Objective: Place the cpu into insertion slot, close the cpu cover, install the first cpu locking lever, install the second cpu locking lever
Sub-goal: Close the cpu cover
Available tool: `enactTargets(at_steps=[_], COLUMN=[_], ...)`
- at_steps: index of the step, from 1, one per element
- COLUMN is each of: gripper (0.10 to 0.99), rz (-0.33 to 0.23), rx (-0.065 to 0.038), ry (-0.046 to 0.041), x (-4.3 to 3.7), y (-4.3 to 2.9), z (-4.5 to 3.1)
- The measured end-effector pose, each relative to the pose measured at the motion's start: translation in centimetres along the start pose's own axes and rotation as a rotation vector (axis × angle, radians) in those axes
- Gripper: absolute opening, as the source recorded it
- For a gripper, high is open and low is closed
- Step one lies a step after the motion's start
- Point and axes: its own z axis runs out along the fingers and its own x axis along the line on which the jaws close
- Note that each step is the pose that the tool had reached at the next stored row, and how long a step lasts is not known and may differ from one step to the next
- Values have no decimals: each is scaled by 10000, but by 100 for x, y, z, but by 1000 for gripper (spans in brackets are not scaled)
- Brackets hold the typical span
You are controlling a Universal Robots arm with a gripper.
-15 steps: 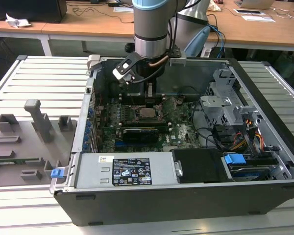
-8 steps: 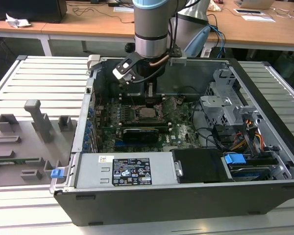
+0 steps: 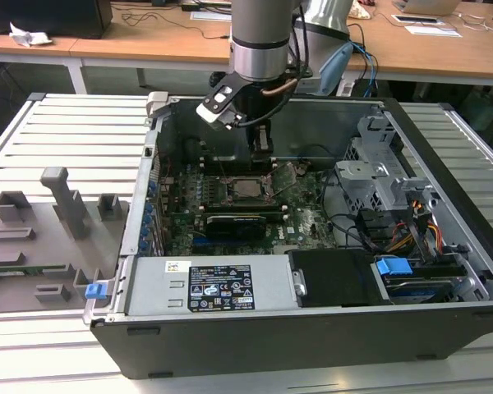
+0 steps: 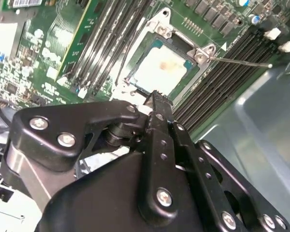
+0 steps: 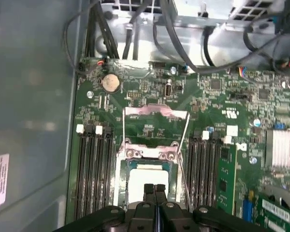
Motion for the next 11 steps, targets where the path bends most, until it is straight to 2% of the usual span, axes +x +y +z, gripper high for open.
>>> enactTargets(at_steps=[4,9,11], gripper=[106,106,106], rz=[-51,-54,-55], rx=[63,67,65], ry=[7,6,6], x=[-11,-13,-13], y=[179,194,195], z=[12,-73,-76])
